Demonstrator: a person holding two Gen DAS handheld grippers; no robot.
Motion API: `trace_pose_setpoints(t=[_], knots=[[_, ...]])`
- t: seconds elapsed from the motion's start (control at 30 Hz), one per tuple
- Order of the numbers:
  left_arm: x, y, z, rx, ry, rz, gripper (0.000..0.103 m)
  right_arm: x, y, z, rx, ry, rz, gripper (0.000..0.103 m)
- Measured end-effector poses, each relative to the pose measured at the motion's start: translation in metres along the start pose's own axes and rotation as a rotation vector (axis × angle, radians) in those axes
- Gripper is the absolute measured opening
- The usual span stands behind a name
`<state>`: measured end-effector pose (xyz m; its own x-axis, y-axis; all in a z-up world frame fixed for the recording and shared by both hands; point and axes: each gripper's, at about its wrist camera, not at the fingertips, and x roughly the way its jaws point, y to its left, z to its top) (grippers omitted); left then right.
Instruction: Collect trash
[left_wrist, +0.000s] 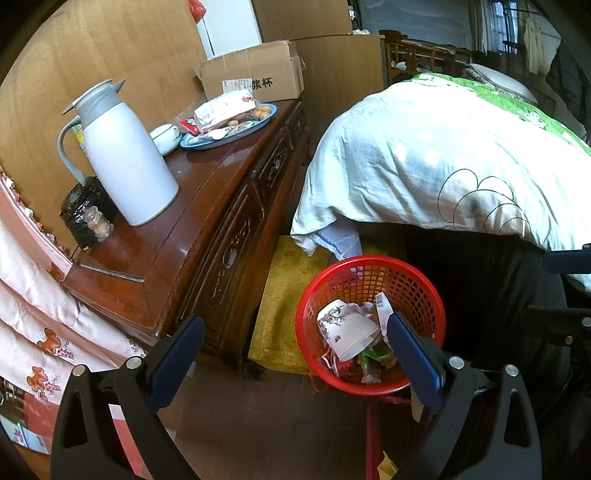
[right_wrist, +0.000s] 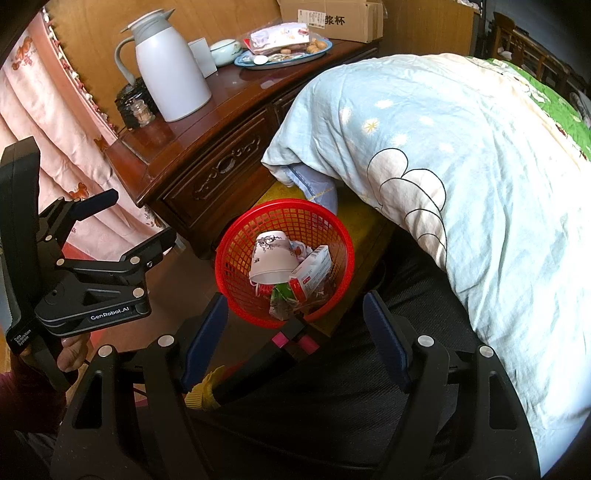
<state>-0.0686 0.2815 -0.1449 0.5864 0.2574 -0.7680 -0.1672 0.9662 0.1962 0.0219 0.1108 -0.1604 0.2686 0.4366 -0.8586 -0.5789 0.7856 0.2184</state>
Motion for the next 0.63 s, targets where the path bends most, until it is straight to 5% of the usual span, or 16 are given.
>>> trace_pose_setpoints(t=[0.63], knots=[[0.0004,-0.0009,0.005,0.014,0.018,-0.013,0.097,-0.0057,-0.0022,0.0002,0.005,-0.014,0.005,0.074]])
